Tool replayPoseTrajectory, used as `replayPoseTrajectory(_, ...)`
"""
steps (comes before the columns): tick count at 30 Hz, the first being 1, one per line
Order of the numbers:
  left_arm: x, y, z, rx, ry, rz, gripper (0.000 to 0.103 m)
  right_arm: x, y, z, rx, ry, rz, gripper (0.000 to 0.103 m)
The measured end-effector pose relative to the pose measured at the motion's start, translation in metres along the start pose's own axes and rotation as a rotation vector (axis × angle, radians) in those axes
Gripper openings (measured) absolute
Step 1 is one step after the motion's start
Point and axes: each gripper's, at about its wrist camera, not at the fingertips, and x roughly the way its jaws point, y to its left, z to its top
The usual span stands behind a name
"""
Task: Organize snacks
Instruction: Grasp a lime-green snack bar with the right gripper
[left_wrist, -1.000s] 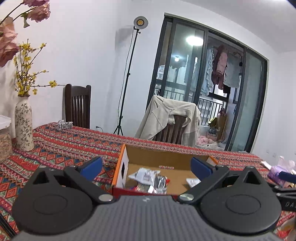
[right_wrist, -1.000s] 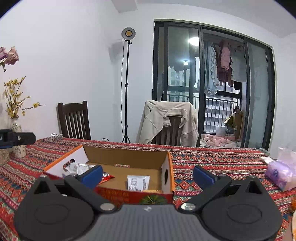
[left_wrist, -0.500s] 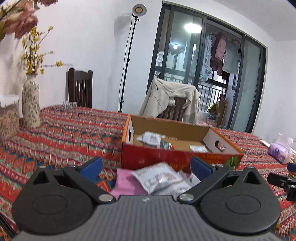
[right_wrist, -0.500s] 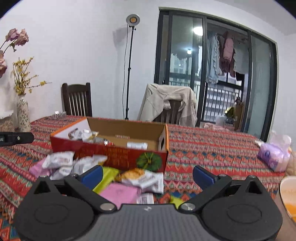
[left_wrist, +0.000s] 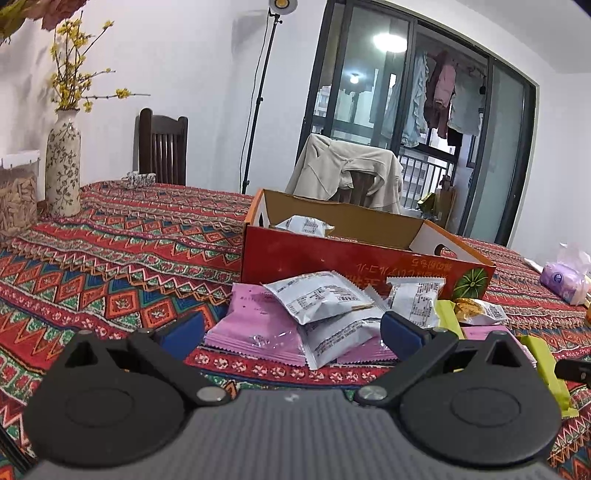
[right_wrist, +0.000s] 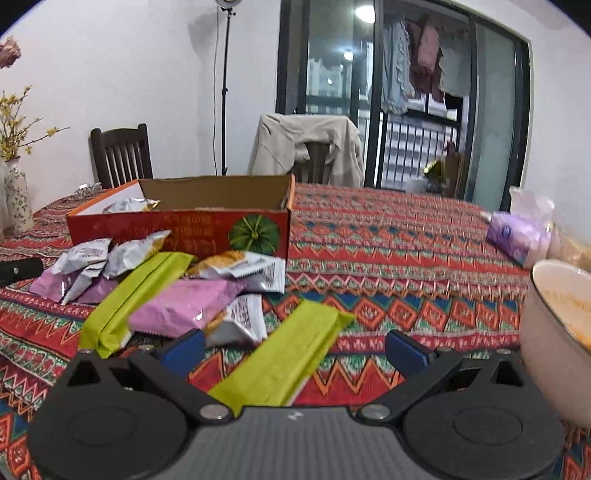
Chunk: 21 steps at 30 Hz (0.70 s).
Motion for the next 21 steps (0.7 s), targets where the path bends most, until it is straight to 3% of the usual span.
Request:
replayPoseTrajectory(10, 0.002, -0.001, -0.001, -0.003, 0.001, -0.002, 0.103, 0.022, 0.002, -0.001, 0.054, 0.069, -0.031, 0.103)
replayPoseTrajectory(14, 0.003, -0.001, -0.001, -0.008, 0.001, -0.003, 0.103, 0.035, 0.002, -0.002, 0.082, 0.1, -0.047, 0.083)
replayPoseTrajectory(19, 0.004, 0.0, -0.001, -0.01, 0.008, 0.006, 0.103, 0.035, 0.004, -0.006, 0.048, 0.102, -0.05, 0.073)
replayPoseTrajectory(21, 0.005, 0.001, 0.0, -0.01, 0.013, 0.008, 0.103, 0.033, 0.0, -0.007, 0.044, 0.097, -0.044, 0.062)
